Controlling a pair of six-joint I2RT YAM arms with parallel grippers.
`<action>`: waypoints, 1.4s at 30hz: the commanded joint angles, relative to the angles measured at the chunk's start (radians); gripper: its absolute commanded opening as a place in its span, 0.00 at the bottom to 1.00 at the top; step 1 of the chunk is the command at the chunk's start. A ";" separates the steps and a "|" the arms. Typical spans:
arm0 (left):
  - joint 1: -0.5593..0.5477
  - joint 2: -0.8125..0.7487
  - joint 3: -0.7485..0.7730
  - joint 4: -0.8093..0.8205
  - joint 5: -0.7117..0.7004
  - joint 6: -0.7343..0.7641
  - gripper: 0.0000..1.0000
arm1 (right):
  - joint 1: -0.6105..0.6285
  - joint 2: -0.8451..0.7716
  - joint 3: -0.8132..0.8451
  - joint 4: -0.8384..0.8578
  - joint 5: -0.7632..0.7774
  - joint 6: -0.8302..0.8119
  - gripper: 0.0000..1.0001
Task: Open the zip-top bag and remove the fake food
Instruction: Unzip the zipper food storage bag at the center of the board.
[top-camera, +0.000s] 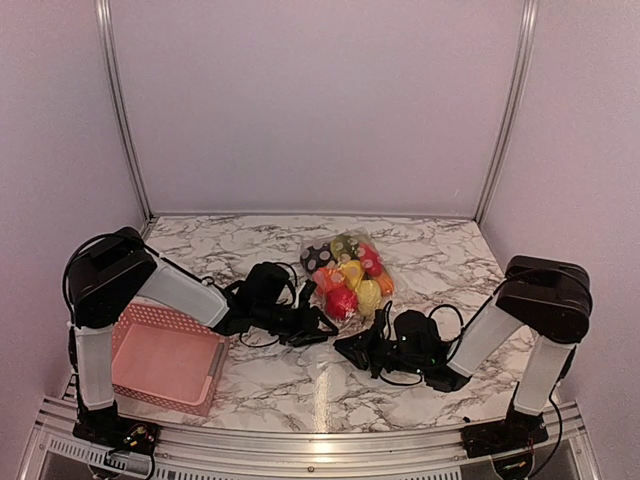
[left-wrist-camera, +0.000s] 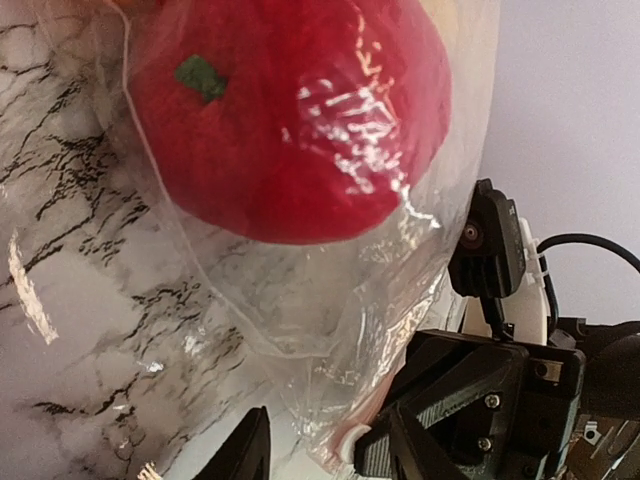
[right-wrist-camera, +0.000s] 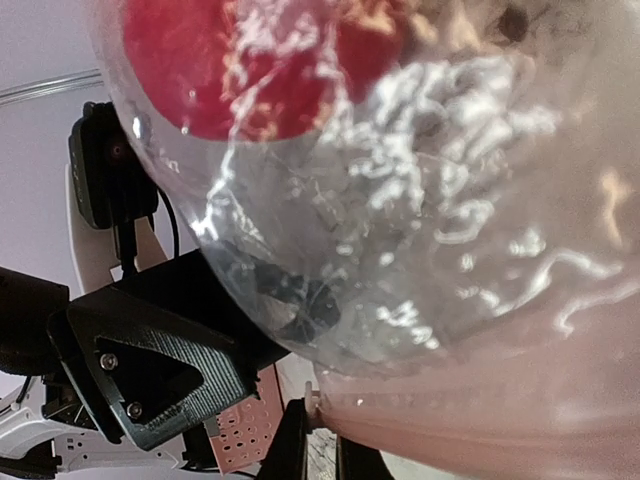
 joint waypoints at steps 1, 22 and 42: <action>0.002 0.035 0.035 0.044 0.047 0.037 0.41 | 0.005 -0.032 -0.018 0.006 -0.009 -0.012 0.05; 0.002 0.077 0.026 0.187 0.122 -0.058 0.11 | 0.000 -0.095 -0.045 -0.021 0.008 -0.015 0.05; 0.002 0.037 -0.017 0.181 0.121 -0.065 0.00 | -0.013 -0.210 -0.105 -0.122 0.144 0.009 0.05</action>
